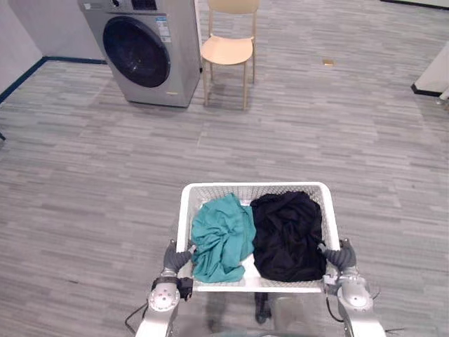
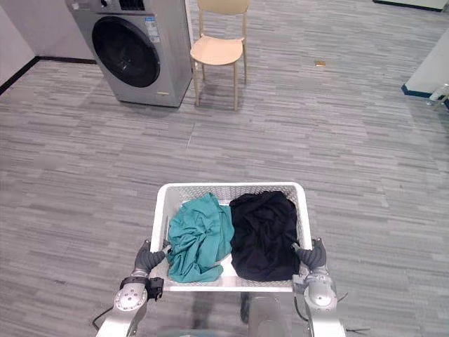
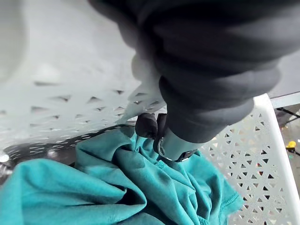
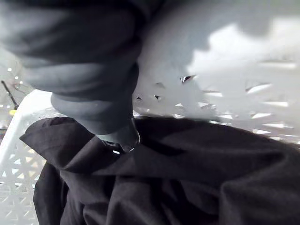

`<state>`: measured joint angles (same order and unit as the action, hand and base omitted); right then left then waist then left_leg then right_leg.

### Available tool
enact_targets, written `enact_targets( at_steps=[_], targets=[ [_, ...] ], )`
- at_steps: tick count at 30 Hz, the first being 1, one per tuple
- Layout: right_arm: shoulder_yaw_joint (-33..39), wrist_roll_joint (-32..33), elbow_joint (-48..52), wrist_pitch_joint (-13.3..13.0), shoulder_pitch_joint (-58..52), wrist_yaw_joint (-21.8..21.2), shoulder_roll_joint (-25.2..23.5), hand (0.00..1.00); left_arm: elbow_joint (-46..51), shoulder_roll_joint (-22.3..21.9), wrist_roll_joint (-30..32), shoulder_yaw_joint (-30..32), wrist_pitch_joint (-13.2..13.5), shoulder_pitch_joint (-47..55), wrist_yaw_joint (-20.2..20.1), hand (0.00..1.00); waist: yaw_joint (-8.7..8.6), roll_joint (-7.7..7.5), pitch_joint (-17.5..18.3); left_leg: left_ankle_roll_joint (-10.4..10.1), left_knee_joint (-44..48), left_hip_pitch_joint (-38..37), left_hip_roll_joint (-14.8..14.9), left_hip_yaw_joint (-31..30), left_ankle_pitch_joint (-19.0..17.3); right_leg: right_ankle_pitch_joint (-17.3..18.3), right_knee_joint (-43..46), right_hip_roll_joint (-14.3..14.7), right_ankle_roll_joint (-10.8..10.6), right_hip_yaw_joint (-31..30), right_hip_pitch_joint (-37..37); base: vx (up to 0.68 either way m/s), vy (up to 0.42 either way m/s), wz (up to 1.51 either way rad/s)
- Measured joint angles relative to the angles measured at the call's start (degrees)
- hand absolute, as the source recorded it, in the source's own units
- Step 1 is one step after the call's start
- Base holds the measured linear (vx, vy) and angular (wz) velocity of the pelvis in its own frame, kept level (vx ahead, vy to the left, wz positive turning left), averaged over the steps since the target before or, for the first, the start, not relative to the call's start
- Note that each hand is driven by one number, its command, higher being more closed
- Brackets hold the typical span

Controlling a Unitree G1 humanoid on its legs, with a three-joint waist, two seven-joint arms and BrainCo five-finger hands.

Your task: Pick up the laundry basket with both hands and put the clothes into the washing machine.

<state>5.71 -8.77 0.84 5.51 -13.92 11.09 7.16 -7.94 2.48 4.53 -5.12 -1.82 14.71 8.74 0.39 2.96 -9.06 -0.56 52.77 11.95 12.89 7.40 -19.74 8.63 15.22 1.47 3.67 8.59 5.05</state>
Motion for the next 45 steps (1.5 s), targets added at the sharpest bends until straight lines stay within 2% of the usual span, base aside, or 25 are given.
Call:
enact_targets(
  at_steps=[3,6,7,9,10,11,12,13,14,16,17,20,24,25,26,28,29,30,31,34,37,40,41,42,45],
  targets=[
    [-0.06,0.33,0.23,-0.02,1.25,0.03,0.47,1.0,1.5,-0.65,0.0,0.74,0.04,0.68,-0.03,1.0,1.99,-0.32,-0.39,-2.3,-16.39,7.61,-5.12,-0.48,1.87,1.75,-5.97,-0.73,-1.27,-2.24,-7.69,0.48,0.035,-0.29],
    [-1.84,0.4,-2.6,-0.06,4.52,0.03,1.24,1.0,3.28,-0.78,0.12,1.87,-0.02,2.0,0.06,1.0,4.08,0.14,-0.38,-4.13,-29.66,9.67,-6.99,-0.77,17.0,3.04,-11.48,-1.77,-2.83,-7.12,-13.24,0.63,0.223,-0.66],
    [-2.54,0.41,-4.02,-0.15,6.02,0.13,1.13,1.0,3.89,-0.23,0.23,2.65,-0.07,1.41,0.07,1.0,3.67,-0.63,-0.13,-0.05,-27.45,9.9,-7.97,0.28,16.63,3.72,-12.05,-3.72,-4.16,-7.57,-13.82,0.6,0.233,-0.42],
    [-2.46,0.44,-6.76,-0.03,7.82,0.02,0.67,1.0,4.01,-0.41,0.75,4.09,-0.76,0.48,0.09,1.0,3.81,-1.74,-1.0,3.09,-18.28,11.65,-7.19,1.92,13.47,2.49,-8.84,-4.72,-5.94,-10.85,-13.91,0.58,0.255,-0.31],
    [-2.52,0.52,-8.27,-0.14,7.58,-0.09,-0.43,1.0,3.87,0.02,1.12,4.4,-0.87,0.57,-0.14,1.0,4.55,-2.58,-1.27,1.96,-12.2,13.45,-7.2,3.03,11.48,3.05,-2.26,-4.9,-6.77,-12.37,-13.17,0.54,0.26,-0.51],
    [-2.48,0.48,-8.28,-0.25,6.8,-0.2,-0.95,1.0,3.83,-0.01,1.18,4.19,-0.79,1.37,-0.28,1.0,4.71,-2.93,-0.88,1.77,-17.0,10.75,-7.05,3.09,11.8,4.67,5.04,-4.98,-10.63,-12.16,-10.68,0.49,0.234,-0.7],
    [-2.93,0.39,-8.39,-0.41,6.34,-0.28,-1.08,1.0,4.09,0.19,1.18,4.09,-0.43,2.8,-0.24,1.0,5.18,-3.69,-0.59,2.52,-21.05,6.28,-7.72,3.82,6.49,5.87,17.57,-6.03,-16.44,-12.24,-6.23,0.38,0.166,-0.42],
    [-2.96,0.32,-8.6,-0.44,5.87,-0.27,-2.28,1.0,3.25,1.87,1.18,3.91,-0.57,2.57,-0.17,1.0,4.12,-6.1,-0.41,3.16,-21.35,4.58,-10.14,4.42,5.64,4.53,29.7,-8.58,-19.32,-12.63,-1.25,0.51,0.174,-0.15],
    [-3.22,0.2,-8.87,-0.34,5.28,-0.53,-2.38,1.0,2.91,2.7,1.19,3.44,-1.13,2.34,-0.22,1.0,3.27,-6.85,-0.53,3.97,-22.85,1.13,-12.12,4.29,3.68,3.68,40.85,-10.86,-18.58,-11.26,3.76,0.66,0.173,0.1],
    [-3.25,0.2,-9.26,-0.22,4.09,-1.16,-2.37,1.0,2.87,2.69,1.33,2.98,-1.78,2.96,-0.03,1.0,2.37,-5.59,-1.09,4.86,-27.04,-6.61,-12.63,4.63,1.96,4.92,46.13,-11.71,-12.23,-6.63,7.32,0.66,0.15,-0.02],
    [-3.41,0.2,-9.13,-0.23,3.83,-1.21,-2.39,1.0,2.87,2.78,1.31,2.96,-1.75,3.11,0.07,1.0,1.6,-4.0,-0.95,5.21,-31.77,-11.91,-12.52,3.78,1.75,6.93,43.77,-11.17,-8.97,-2.77,10.42,0.42,0.067,0.1],
    [-2.34,0.26,-7.93,-0.39,3.52,-1.16,-2.23,1.0,2.79,3.48,1.3,1.69,-1.71,1.31,0.05,1.0,0.03,-1.89,-0.85,4.96,-38.71,-18.63,-11.9,1.39,1.86,7.26,26.5,-8.34,-6.67,3.01,16.8,0.59,0.046,0.32],
    [-0.73,0.25,-7.69,-0.33,3.2,-1.02,-2.18,1.0,0.31,3.64,1.9,0.3,-1.68,-1.27,-0.02,1.0,-1.72,-2.94,-0.57,-0.22,-45.02,-28.47,-13.16,-2.67,0.25,-8.51,-4.96,-7.19,-8.02,3.28,20.43,0.61,-0.086,0.62],
    [-1.04,0.17,-7.81,-0.19,2.21,-1.07,-1.98,1.0,-1.3,3.56,2.07,-0.11,-1.67,-0.93,-0.03,1.0,-1.95,-2.96,-0.02,-1.57,-44.08,-31.87,-12.94,-4.23,-0.64,-16.6,-3.45,-6.62,-3.61,0.92,19.96,0.89,-0.2,0.56],
    [-1.04,0.15,-7.94,-0.06,1.78,-1.09,-1.65,1.0,-1.88,3.06,2.25,-0.32,-1.69,-0.73,-0.02,1.0,-2.34,-2.13,0.67,-1.55,-42.46,-32.2,-12.01,-5.04,-0.65,-19.5,-1.54,-5.96,-2.71,0.41,19.92,0.92,-0.218,0.42],
    [-1.01,0.34,-7.73,0.23,2.02,-1.16,0.1,1.0,-2.0,1.02,2.86,-0.26,-1.63,-1.09,0.04,1.0,-2.39,2.68,0.87,-4.91,-23.31,-25.37,-6.35,-5.79,3.11,-13.54,3.8,-2.9,-1.41,3.93,17.65,0.72,-0.2,0.26],
    [-1.05,0.39,-7.44,0.32,2.18,-1.17,0.15,1.0,-2.0,0.81,2.87,0.13,-1.65,-1.13,-0.02,1.0,-2.41,3.01,0.49,-5.24,-16.73,-22.72,-5.02,-5.58,7.22,-11.98,4.25,-1.65,-1.01,4.33,16.04,0.67,-0.197,0.1],
    [-1.59,0.43,-6.48,0.47,2.07,-1.15,0.03,1.0,-2.0,0.41,2.83,0.83,-1.64,-0.59,-0.01,1.0,-1.64,3.08,0.1,-7.68,-3.79,-17.78,-2.55,-5.45,18.61,-9.71,3.06,-0.27,-0.3,4.25,11.51,0.65,-0.17,-0.08],
    [-1.46,0.44,-5.59,0.47,2.08,-0.92,0.13,1.0,-1.74,0.59,2.75,0.75,-1.39,-0.45,0.01,1.0,-0.83,3.36,-0.04,-6.91,8.64,-12.57,0.95,-4.35,18.11,-8.33,0.16,1.47,0.14,4.35,6.43,0.62,-0.14,-0.15],
    [-1.21,0.73,-2.32,0.45,2.21,0.15,0.11,1.0,-0.58,0.62,2.31,0.76,-0.08,-0.76,0.06,1.0,0.89,1.51,-0.94,-0.7,14.76,-0.81,3.12,1.45,9.38,-5.78,-7.39,1.77,0.4,2.69,-4.91,0.56,-0.077,-0.07],
    [-0.98,1.47,-1.63,0.16,2.69,0.33,0.45,1.0,0.35,0.55,2.17,0.73,0.46,-0.81,-0.03,1.0,1.22,0.45,-1.29,0.7,0.48,6.34,0.75,4.1,5.71,-4.08,-11.06,-0.06,-1.52,2.21,-9.8,0.49,0.063,0.0],
    [-0.74,1.49,-3.14,0.15,2.88,0.49,1.42,1.0,0.75,-0.03,2.39,0.63,0.38,-0.53,-0.91,1.0,2.22,0.82,-1.32,-4.76,-33.84,7.72,-5.01,0.52,11.38,-1.19,-13.52,-3.28,-5.32,0.84,-14.35,0.55,0.231,-0.15],
    [-0.86,1.5,-5.15,0.05,3.32,0.5,1.93,1.0,0.7,-0.13,2.77,0.51,-0.09,-0.31,-1.06,1.0,2.43,1.64,-1.19,-5.22,-36.63,7.78,-4.83,0.64,17.98,0.21,-14.54,-3.59,-6.94,-0.06,-16.31,0.68,0.328,-0.28],
    [-1.22,1.5,-7.28,0.1,3.93,0.76,1.39,1.0,0.7,0.33,2.89,0.53,-0.54,-0.38,-1.03,1.0,2.48,0.79,-0.83,-0.96,-34.39,7.35,-6.49,1.67,20.02,1.29,-14.84,-5.4,-8.1,-0.77,-18.2,0.59,0.286,-0.19],
    [-1.1,1.54,-8.02,0.1,4.07,0.16,0.93,1.0,0.69,1.1,3.02,0.46,-1.18,-0.37,-1.21,1.0,2.35,-1.55,-0.59,4.58,-27.53,7.79,-9.23,4.63,13.16,2.26,-8.46,-10.16,-9.95,-2.47,-17.2,0.6,0.265,-0.13]
  ],
)
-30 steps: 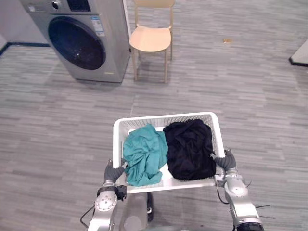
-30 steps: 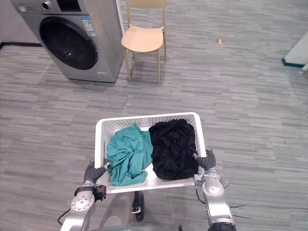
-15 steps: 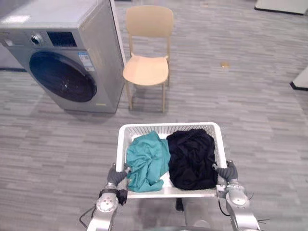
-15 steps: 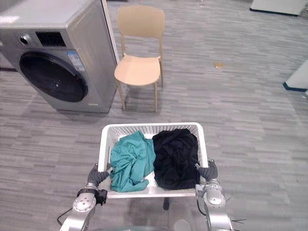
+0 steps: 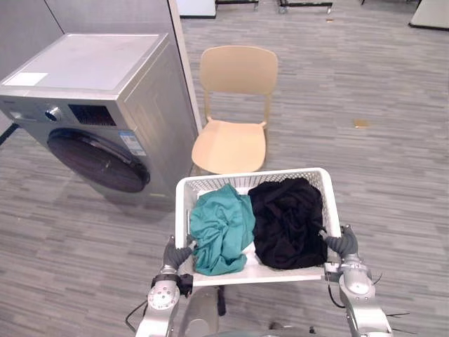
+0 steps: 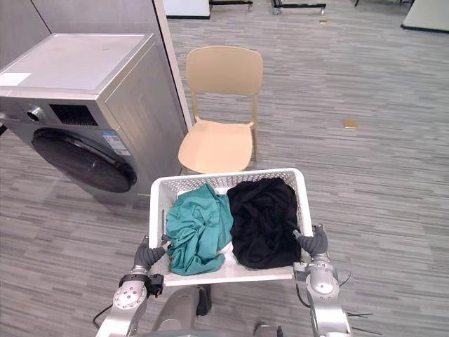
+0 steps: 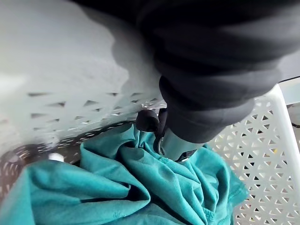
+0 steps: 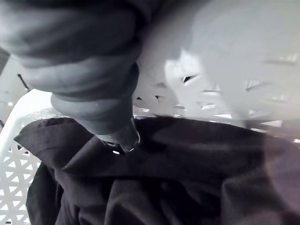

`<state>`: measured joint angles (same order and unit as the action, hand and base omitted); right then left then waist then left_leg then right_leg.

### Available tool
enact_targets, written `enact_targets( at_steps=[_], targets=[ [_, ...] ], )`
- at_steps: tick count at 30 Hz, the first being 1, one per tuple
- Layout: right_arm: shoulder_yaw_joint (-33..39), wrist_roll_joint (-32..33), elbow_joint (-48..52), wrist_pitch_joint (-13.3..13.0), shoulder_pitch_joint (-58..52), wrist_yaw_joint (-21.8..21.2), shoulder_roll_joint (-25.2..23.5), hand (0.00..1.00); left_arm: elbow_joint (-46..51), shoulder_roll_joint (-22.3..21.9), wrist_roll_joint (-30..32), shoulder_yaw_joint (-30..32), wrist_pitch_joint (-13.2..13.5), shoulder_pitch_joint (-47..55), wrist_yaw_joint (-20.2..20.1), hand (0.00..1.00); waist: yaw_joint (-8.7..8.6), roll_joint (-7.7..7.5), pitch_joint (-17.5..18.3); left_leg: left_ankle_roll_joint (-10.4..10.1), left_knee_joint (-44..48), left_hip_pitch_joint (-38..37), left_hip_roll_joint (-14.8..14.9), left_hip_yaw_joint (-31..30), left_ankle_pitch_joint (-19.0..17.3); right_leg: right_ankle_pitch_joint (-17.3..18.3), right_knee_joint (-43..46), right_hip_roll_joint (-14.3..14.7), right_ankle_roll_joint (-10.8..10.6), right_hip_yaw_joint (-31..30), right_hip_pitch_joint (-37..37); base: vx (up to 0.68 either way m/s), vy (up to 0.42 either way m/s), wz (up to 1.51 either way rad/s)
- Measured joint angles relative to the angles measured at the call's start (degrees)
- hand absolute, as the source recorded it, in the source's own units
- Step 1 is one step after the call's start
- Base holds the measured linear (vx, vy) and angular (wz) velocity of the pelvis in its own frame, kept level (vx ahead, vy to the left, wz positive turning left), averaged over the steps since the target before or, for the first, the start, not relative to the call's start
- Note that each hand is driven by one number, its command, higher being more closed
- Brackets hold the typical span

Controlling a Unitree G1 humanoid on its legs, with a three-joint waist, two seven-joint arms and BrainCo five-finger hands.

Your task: Pick up the laundry basket with both hands and put the clothes into the washing machine.

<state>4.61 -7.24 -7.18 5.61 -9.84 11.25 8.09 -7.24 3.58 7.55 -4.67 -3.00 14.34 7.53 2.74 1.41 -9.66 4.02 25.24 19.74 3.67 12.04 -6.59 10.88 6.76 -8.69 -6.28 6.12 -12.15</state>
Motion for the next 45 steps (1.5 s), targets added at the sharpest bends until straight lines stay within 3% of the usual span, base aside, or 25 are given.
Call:
enact_targets(
  at_steps=[2,3,4,6,9,11,12,13,14,16,17,19,20,22,23,25,26,27,28,30,33,35,36,37,45],
  targets=[
    [0.11,-0.08,-1.28,-0.01,1.11,-0.35,0.11,1.0,-0.15,0.26,0.0,-0.14,-0.2,0.0,0.0,1.0,0.04,-0.32,-0.2,0.89,1.6,-2.19,-0.63,1.67,-4.72,1.14,17.6,-2.44,-4.16,-2.33,7.2,0.57,0.294,-0.38],
    [0.15,-0.09,-2.99,-0.01,1.73,-0.36,-0.49,1.0,-0.31,1.32,-0.01,-0.21,-0.51,-0.08,0.0,1.0,-0.26,-1.3,-0.81,0.81,0.44,-6.28,-2.01,2.39,-6.6,-0.63,33.81,-4.37,-8.68,-4.16,13.21,0.48,0.22,-0.21],
    [-0.01,-0.1,-3.93,0.0,1.02,-0.37,-1.16,1.0,-0.98,2.39,-0.01,-0.79,-0.79,0.05,-0.06,1.0,-0.84,-1.53,-0.86,1.03,-1.69,-11.43,-3.05,2.49,-7.79,0.08,45.48,-5.44,-7.24,-3.49,17.0,0.49,0.19,-0.1],
    [-0.54,-0.09,-4.87,-0.01,0.65,-0.44,-1.86,1.0,-1.18,3.14,-0.01,-0.93,-0.78,0.86,0.1,1.0,-1.88,-1.13,-0.64,1.17,-6.4,-18.15,-3.4,2.6,-8.1,2.2,50.71,-5.01,-3.27,-0.07,21.57,0.47,0.136,-0.02],
    [-0.95,-0.05,-4.85,-0.19,0.78,-0.34,-2.4,1.0,-1.31,4.45,-0.06,-1.21,-0.7,-0.27,0.1,1.0,-2.32,-1.41,-0.61,1.03,-11.78,-24.37,-3.9,2.26,-8.21,4.33,39.59,-1.65,0.4,4.15,29.29,0.45,0.059,0.08],
    [-0.97,-0.05,-4.85,-0.18,0.74,-0.24,-2.38,1.0,-1.67,4.52,-0.08,-1.28,-0.71,-0.35,0.14,1.0,-2.83,-1.4,-0.64,-0.84,-12.59,-26.8,-3.73,1.9,-9.26,1.65,25.22,0.94,2.36,5.49,31.02,0.42,-0.01,0.21],
    [-1.13,-0.07,-4.86,-0.15,0.62,-0.19,-2.36,1.0,-2.32,4.53,-0.08,-1.28,-0.71,-0.36,0.19,1.0,-3.17,-1.68,-0.47,-2.43,-12.63,-28.43,-3.85,1.86,-10.22,-3.48,14.64,2.37,3.15,5.5,30.96,0.44,-0.042,0.4],
    [-1.33,-0.1,-4.86,-0.14,-0.09,-0.19,-2.42,1.0,-3.16,4.64,-0.07,-1.41,-0.7,-0.34,0.24,1.0,-3.62,-2.35,-0.1,-4.03,-12.45,-30.2,-4.59,0.38,-11.24,-12.45,8.3,3.25,4.23,4.56,29.8,0.47,-0.096,0.57],
    [-1.29,-0.1,-4.86,-0.15,-0.81,-0.15,-2.47,1.0,-3.76,4.64,-0.06,-1.61,-0.69,-0.41,0.21,1.0,-4.04,-2.52,0.1,-4.68,-12.38,-30.99,-4.81,-1.04,-11.68,-17.09,8.2,3.23,5.8,3.72,28.79,0.48,-0.113,0.53],
    [-1.18,-0.11,-5.09,-0.04,-1.47,-0.08,-1.84,1.0,-5.5,2.91,0.63,-1.85,-0.69,-0.78,0.32,1.0,-3.59,0.66,1.44,-5.24,-7.31,-30.27,-1.64,-3.84,-12.03,-13.6,10.73,4.75,7.03,5.17,27.93,0.51,-0.141,0.33],
    [-1.12,-0.09,-4.91,-0.04,-1.53,-0.05,-1.86,1.0,-5.67,2.82,1.04,-1.83,-0.69,-1.25,0.32,1.0,-3.76,0.95,1.22,-5.3,-3.27,-28.56,-0.9,-4.34,-12.02,-12.81,10.68,4.83,7.12,6.0,27.19,0.56,-0.222,0.48],
    [-1.15,0.0,-4.07,0.01,-1.97,0.38,-1.6,1.0,-5.78,1.85,1.8,-1.07,-0.84,-2.16,0.21,1.0,-3.77,2.12,0.36,-8.75,15.99,-20.25,3.38,-3.45,-9.11,-11.15,9.08,6.35,8.07,7.71,23.17,0.39,-0.176,0.35],
    [-1.28,-0.01,-3.21,0.02,-2.0,0.79,-1.67,1.0,-5.84,1.76,2.12,-0.65,-0.86,-1.82,0.35,1.0,-2.76,2.36,0.3,-8.3,24.78,-16.3,7.16,-2.39,-9.89,-10.38,7.82,7.46,8.66,7.89,20.46,0.31,-0.075,-0.03],
    [-0.91,0.0,-1.2,-0.18,-1.55,1.57,-1.35,1.0,-5.84,1.43,2.09,-0.71,-0.34,-3.4,0.93,1.0,-1.67,1.48,0.07,-6.0,25.25,-9.47,10.14,-2.33,-11.25,-10.11,4.7,7.34,8.61,8.11,17.56,0.29,-0.044,-0.01],
    [-0.85,0.0,-1.11,-0.2,-1.14,1.74,-1.36,1.0,-5.85,1.39,2.09,-0.69,-0.26,-3.92,1.3,1.0,-1.56,1.35,-0.02,-5.81,23.16,-7.96,10.47,-2.54,-11.36,-10.11,4.28,7.1,8.44,8.1,17.41,0.19,0.035,0.03],
    [-0.85,0.11,-2.22,-0.34,0.54,2.72,-1.38,1.0,-6.95,1.75,2.1,-0.74,0.01,-5.95,1.64,1.0,-1.51,0.77,-0.73,-6.37,10.46,-5.37,9.17,-4.0,-10.71,-10.29,3.78,5.74,6.98,7.46,17.42,0.16,0.129,-0.04],
    [-0.87,0.33,-3.5,-0.51,1.45,2.85,-1.2,1.0,-7.68,1.83,2.11,-0.74,0.03,-6.65,1.72,1.0,-1.59,1.24,-0.88,-7.69,5.26,-5.68,8.28,-5.14,-9.21,-10.35,3.81,5.53,6.39,6.93,17.6,0.13,0.203,-0.33],
    [-1.17,0.71,-7.02,-0.59,3.88,2.92,-0.29,1.0,-9.42,1.53,2.18,-0.95,0.03,-8.11,2.4,1.0,-1.41,1.77,-1.77,-8.55,-1.19,-6.33,7.56,-7.09,-1.89,-10.17,4.05,6.04,4.78,5.45,18.63,0.11,0.191,-0.4],
    [-1.33,1.09,-10.22,-0.44,6.49,3.37,-1.3,1.0,-11.47,3.04,2.26,-0.97,-0.17,-10.86,2.88,1.0,-1.53,0.45,-3.74,-7.85,-2.79,-6.1,5.82,-5.74,-1.22,-11.01,3.34,4.41,3.43,4.19,19.55,0.09,0.189,-0.35],
    [-1.33,1.17,-10.25,-0.46,8.55,3.94,-1.66,1.0,-11.91,4.18,2.25,-0.94,-0.34,-14.15,3.66,1.0,-1.53,-0.49,-6.05,-7.0,-2.06,-2.2,5.13,-4.29,-0.8,-11.6,4.46,3.19,2.77,3.46,23.83,-0.01,0.163,-0.18],
    [-1.22,2.59,-10.25,-0.4,14.1,5.78,-1.5,1.0,-12.95,4.63,2.24,-0.58,-1.04,-21.34,5.61,1.0,-0.03,-0.78,-8.72,-5.87,1.74,8.4,5.07,-2.65,-1.13,-13.4,6.21,2.51,1.81,1.54,34.53,-0.07,0.153,-0.3],
    [-1.22,3.36,-10.26,-0.2,17.56,6.81,-1.17,1.0,-14.46,4.65,2.19,0.32,-1.73,-25.44,7.1,1.0,-0.04,-0.86,-11.57,-5.77,3.13,10.35,5.17,-2.17,-1.14,-14.06,6.38,2.36,1.87,1.27,36.35,-0.04,0.109,-0.18],
    [-1.21,3.65,-10.27,-0.2,19.13,7.68,-1.0,1.0,-15.27,4.69,2.19,0.49,-1.79,-27.87,7.86,0.0,0.15,-0.98,-12.65,-5.75,3.76,11.35,5.33,-1.89,-1.16,-14.05,7.31,2.28,1.88,1.2,37.64,-0.04,0.034,-0.13],
    [-1.16,4.54,-10.31,-0.2,20.67,8.67,-0.63,0.0,-16.19,4.83,2.16,0.49,-1.79,-30.43,8.85,0.0,0.58,-1.21,-12.89,-5.75,3.84,12.48,5.38,-1.57,-1.16,-14.04,8.34,2.17,1.89,1.16,39.49,-0.05,-0.01,-0.15],
    [-1.7,6.68,-12.97,-1.1,31.53,12.41,-0.75,0.0,-20.47,5.98,2.27,3.39,-1.42,-45.75,15.9,0.0,1.0,-1.41,-15.36,-5.52,7.23,19.81,7.06,-2.41,-1.35,-13.57,12.05,2.69,2.57,1.58,46.62,-0.06,-0.048,-0.05]
  ],
)
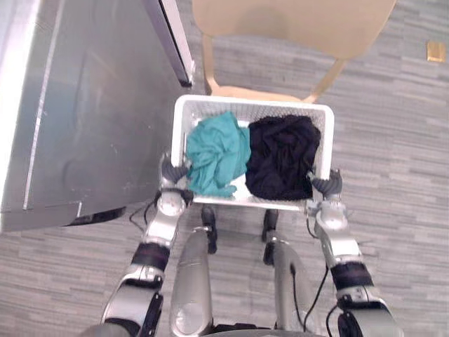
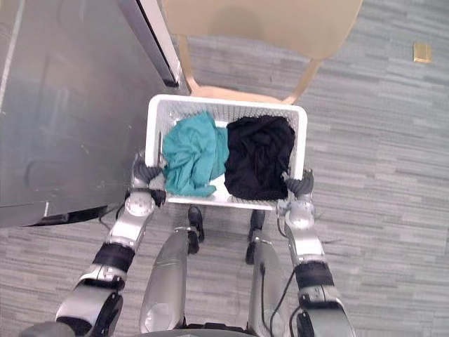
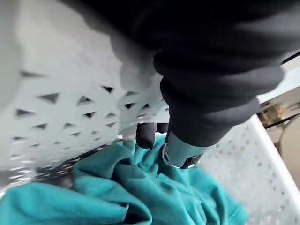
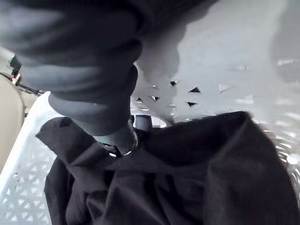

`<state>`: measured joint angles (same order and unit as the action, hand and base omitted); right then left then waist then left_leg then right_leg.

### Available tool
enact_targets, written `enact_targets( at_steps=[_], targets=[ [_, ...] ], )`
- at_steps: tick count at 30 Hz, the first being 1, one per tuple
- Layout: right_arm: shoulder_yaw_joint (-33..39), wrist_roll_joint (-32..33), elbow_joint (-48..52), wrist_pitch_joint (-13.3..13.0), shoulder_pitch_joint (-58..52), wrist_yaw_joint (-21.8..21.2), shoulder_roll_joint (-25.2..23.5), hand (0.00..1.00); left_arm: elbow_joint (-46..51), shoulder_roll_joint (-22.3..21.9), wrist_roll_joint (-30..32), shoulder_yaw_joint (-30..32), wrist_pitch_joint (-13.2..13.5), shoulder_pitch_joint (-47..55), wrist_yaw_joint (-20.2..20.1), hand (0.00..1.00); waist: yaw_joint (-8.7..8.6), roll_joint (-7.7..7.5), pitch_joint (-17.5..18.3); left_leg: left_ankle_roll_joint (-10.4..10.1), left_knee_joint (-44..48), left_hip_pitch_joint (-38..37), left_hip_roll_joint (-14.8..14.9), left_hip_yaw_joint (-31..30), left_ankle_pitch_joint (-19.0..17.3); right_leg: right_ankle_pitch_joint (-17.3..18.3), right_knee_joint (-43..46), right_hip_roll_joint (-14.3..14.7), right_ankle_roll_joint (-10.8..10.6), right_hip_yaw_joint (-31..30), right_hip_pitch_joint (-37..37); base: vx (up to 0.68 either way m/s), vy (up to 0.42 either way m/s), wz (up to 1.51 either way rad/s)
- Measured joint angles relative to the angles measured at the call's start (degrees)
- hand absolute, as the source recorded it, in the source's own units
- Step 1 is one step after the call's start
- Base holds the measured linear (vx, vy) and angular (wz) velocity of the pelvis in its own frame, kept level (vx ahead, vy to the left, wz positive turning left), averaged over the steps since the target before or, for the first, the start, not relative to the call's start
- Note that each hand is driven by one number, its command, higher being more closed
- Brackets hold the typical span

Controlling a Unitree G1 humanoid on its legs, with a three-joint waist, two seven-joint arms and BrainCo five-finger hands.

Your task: Pick up the laundry basket with both hands and put the clothes into the washing machine.

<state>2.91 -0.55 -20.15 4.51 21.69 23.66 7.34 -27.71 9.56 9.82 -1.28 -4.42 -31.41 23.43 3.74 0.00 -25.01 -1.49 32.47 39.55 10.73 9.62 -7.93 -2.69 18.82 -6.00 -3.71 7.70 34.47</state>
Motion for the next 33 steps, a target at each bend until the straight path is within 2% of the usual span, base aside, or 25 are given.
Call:
enact_targets(
  at_steps=[8,11,14,16,19,24,25,29,33],
  targets=[
    [-0.53,0.21,3.56,-0.35,-3.62,0.17,-1.45,0.0,4.19,-0.54,0.03,1.2,0.19,4.43,1.92,0.0,0.09,-0.49,-0.33,0.35,-0.12,-0.69,0.28,0.18,-0.23,0.19,-0.05,0.25,0.2,-0.06,-0.53,0.0,-0.024,-0.01],
    [-0.6,0.22,8.4,-0.6,-8.85,0.2,-2.7,0.0,7.2,-0.96,0.0,2.43,0.18,9.33,3.03,0.0,0.15,-1.31,-0.9,0.34,-1.22,-3.71,0.21,0.53,-0.24,0.63,-0.44,0.22,0.36,-0.03,-3.09,0.05,-0.028,0.01],
    [-0.66,0.2,16.04,-2.27,-14.25,-0.07,-2.85,0.0,11.96,-3.16,-0.03,4.31,0.57,14.56,3.08,0.0,0.18,-1.4,-0.94,0.3,-2.04,-5.76,-0.06,0.07,-0.27,1.64,-0.26,0.0,0.37,0.52,-5.16,0.03,-0.035,0.13],
    [-0.76,0.0,20.99,-4.13,-15.95,-0.27,-3.73,0.0,15.95,-4.72,-0.23,4.73,1.27,18.51,2.85,0.0,0.21,-1.4,-0.94,0.28,-2.5,-6.99,-0.19,-0.26,-0.27,2.41,0.12,-0.12,0.82,1.15,-6.26,0.01,-0.034,0.12],
    [-0.64,-0.02,24.93,-4.58,-17.28,-1.04,-3.82,0.0,20.07,-6.29,-1.8,5.02,2.52,22.63,2.26,0.0,0.31,-1.44,-0.91,0.27,-2.8,-8.33,-0.33,-0.59,-0.27,3.18,0.48,-0.24,0.68,1.6,-7.61,0.02,-0.024,0.12],
    [-0.45,-0.02,30.3,-6.91,-24.74,-5.78,-3.75,0.0,27.37,-8.36,-6.61,7.71,5.61,31.03,-1.19,0.0,0.28,-1.58,-0.38,-0.27,-4.66,-12.62,-1.13,-0.78,-0.64,5.21,1.09,-0.96,0.6,2.31,-11.18,0.05,-0.018,0.11],
    [-0.47,-0.06,30.26,-6.87,-27.07,-7.1,-3.82,0.0,27.36,-9.05,-7.61,8.39,5.72,32.81,-2.22,0.0,0.34,-1.73,1.04,-0.25,-5.02,-12.74,-1.16,-0.82,-0.61,5.37,1.09,-0.97,0.55,2.76,-11.34,0.09,-0.023,0.1],
    [-0.29,-0.49,28.56,-6.79,-30.96,-9.23,-4.17,0.0,26.49,-10.88,-9.23,8.73,5.68,37.49,-4.44,0.0,0.28,-1.78,3.03,-0.32,-6.36,-16.17,-1.61,-1.36,-0.56,6.61,0.98,-1.27,0.36,3.64,-14.71,0.11,-0.022,0.14],
    [2.47,-1.76,17.29,-6.17,-33.18,-10.76,-5.74,0.0,19.05,-11.57,-9.14,8.82,5.29,42.04,-7.34,0.0,0.32,-1.68,8.5,-0.41,-8.64,-20.39,-2.5,-1.97,-0.61,8.59,0.89,-2.08,0.43,5.26,-18.69,0.11,-0.033,0.22]
  ],
)
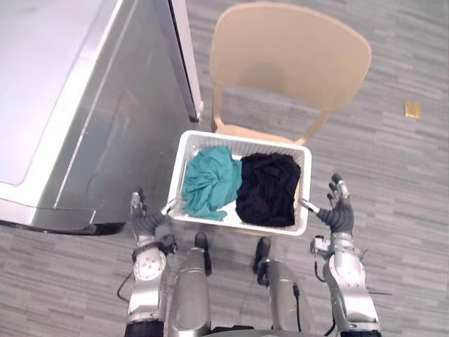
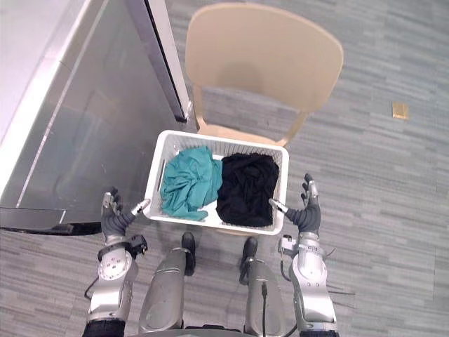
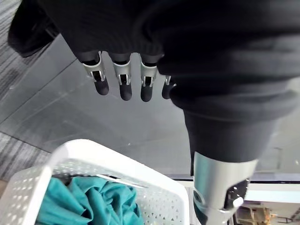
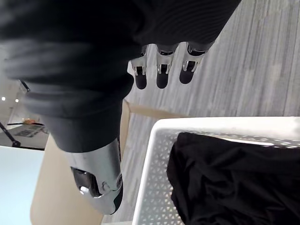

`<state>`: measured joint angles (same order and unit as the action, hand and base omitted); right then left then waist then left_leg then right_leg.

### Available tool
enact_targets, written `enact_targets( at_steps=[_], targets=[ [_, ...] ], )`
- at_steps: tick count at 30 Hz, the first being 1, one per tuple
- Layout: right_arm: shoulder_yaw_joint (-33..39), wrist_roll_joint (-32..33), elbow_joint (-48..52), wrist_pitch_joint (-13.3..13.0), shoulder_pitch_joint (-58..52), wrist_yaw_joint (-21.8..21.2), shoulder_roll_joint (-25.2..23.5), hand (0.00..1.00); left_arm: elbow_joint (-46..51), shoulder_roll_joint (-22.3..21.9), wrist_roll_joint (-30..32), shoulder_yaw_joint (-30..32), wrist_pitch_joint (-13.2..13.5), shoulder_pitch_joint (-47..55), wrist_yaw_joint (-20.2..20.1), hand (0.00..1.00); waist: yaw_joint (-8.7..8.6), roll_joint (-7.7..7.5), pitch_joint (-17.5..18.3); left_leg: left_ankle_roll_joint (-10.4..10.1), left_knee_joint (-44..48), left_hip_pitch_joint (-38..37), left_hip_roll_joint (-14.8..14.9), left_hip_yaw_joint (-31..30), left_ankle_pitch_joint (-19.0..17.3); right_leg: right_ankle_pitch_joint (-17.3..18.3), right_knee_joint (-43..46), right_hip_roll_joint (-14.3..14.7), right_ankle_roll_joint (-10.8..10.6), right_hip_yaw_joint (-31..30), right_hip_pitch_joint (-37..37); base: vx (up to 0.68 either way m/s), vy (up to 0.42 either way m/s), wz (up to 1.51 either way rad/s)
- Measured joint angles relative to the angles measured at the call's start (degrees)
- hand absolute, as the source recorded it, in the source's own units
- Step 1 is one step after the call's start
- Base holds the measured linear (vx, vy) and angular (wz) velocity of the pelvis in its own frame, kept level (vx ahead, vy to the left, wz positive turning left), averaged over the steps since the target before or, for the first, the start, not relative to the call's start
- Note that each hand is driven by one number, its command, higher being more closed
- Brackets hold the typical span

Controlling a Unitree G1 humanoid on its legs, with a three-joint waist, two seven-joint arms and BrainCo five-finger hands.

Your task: Pick up the laundry basket with both hands and put the clothes into the washing machine.

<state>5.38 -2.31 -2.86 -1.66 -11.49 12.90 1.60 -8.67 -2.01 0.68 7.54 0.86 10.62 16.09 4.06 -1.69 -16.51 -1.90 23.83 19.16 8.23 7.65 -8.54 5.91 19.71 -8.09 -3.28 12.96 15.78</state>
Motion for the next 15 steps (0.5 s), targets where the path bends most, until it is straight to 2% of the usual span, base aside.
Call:
enact_targets(
  at_steps=[6,10,12,15],
  targets=[
    [1.9,-0.01,-16.43,2.04,-0.26,-0.8,-0.13,0.0,-17.09,1.15,2.31,2.29,-2.4,1.63,-3.48,0.0,-0.02,0.59,4.03,-0.46,-2.76,-5.9,-0.6,-1.15,-0.17,0.9,-2.06,-0.15,-0.56,1.56,-6.65,0.04,-0.019,0.14],
    [2.23,-0.07,-24.58,2.16,-0.1,-0.84,-0.13,0.0,-26.24,2.32,4.81,3.93,-2.82,1.59,-3.58,0.0,0.02,1.53,6.4,-0.9,-3.79,-7.85,-1.22,-2.89,0.12,1.06,-3.5,-0.29,-0.79,3.39,-9.85,0.02,-0.015,0.22],
    [2.78,-0.06,-26.71,2.16,0.77,-0.79,-0.17,0.0,-28.11,2.83,5.49,4.19,-2.81,1.51,-3.56,0.0,0.02,1.89,6.68,-1.14,-3.76,-7.6,-1.49,-3.8,0.31,1.26,-3.33,-0.53,-0.79,4.42,-10.29,-0.02,-0.012,0.32],
    [3.91,0.03,-29.78,2.1,1.2,-0.53,0.01,0.0,-29.18,3.3,6.18,4.38,-2.78,0.4,-3.31,0.0,0.02,1.51,7.0,-1.55,-3.31,-4.64,-3.39,-6.89,0.69,3.95,1.0,-2.61,-0.95,7.91,-8.44,-0.06,-0.013,0.66]
  ],
)
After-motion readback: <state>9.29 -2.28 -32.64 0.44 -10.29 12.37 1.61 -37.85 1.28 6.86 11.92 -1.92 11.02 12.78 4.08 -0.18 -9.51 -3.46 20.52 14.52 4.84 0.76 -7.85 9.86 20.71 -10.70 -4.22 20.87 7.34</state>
